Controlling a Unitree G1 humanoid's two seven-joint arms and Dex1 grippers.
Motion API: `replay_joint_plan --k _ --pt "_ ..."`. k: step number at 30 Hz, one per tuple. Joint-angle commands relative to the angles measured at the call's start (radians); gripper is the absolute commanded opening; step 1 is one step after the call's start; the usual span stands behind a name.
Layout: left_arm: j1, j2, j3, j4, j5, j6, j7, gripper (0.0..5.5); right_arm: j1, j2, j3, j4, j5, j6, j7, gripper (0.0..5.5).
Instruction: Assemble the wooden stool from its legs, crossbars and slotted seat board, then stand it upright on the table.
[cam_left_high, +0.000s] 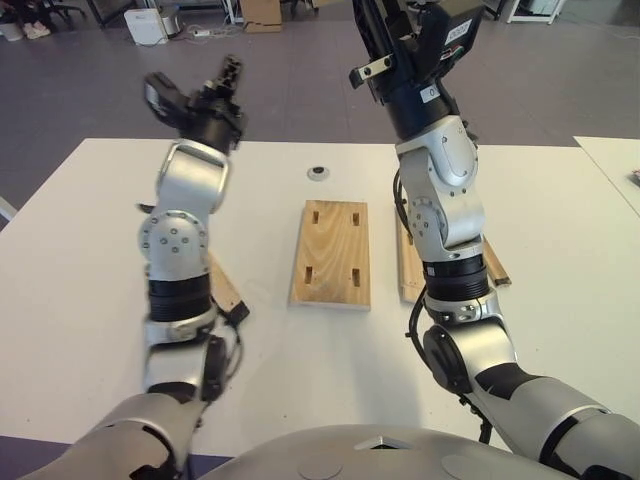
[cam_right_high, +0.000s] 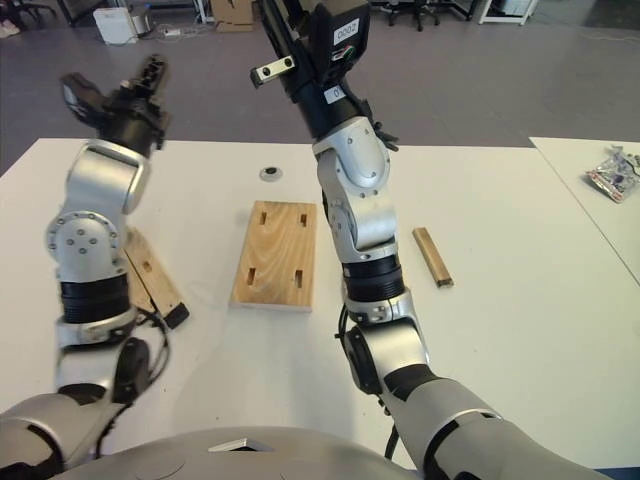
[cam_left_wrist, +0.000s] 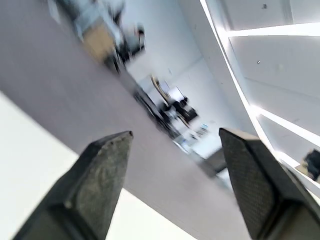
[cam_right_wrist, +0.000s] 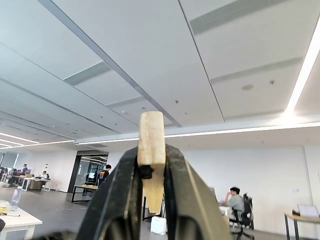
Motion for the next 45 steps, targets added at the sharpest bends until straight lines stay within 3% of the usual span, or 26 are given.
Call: replay_joint_plan --k 1,4,8,17,36,42,45 --pt "-0.073 0.279 -0.211 0.045 0.512 -0.120 -0.371 3.18 -0.006 -0.032 0.019 0.014 0.022 0.177 0.014 0.42" --pt "-0.159 0.306 -0.296 0.183 0.671 -0.223 -0.613 3.18 0.016 -0.032 0.043 -0.016 0.063 0.281 0.050 0.42" --pt "-0.222 0.274 -0.306 0.357 0.775 -0.307 -0.811 3.18 0.020 -0.031 0.031 -0.056 0.149 0.416 0.075 0.42" --pt "-0.185 0.184 -0.275 0.451 0.861 -0.305 -0.949 3.18 0.038 -0.031 0.035 -0.119 0.218 0.500 0.111 0.42" --pt "-0.061 0.029 -0.181 0.278 0.811 -0.136 -0.987 3.18 0.031 0.004 0.000 -0.079 0.197 0.474 0.079 0.42" --pt "0.118 0.023 0.130 0.143 0.720 -0.042 -0.763 3.18 0.087 -0.101 -0.068 -0.040 0.026 0.406 -0.075 0.42" --pt "0.232 -0.040 0.177 0.040 0.734 0.021 -0.630 3.18 0.186 -0.141 -0.106 -0.111 -0.039 0.387 -0.152 0.42"
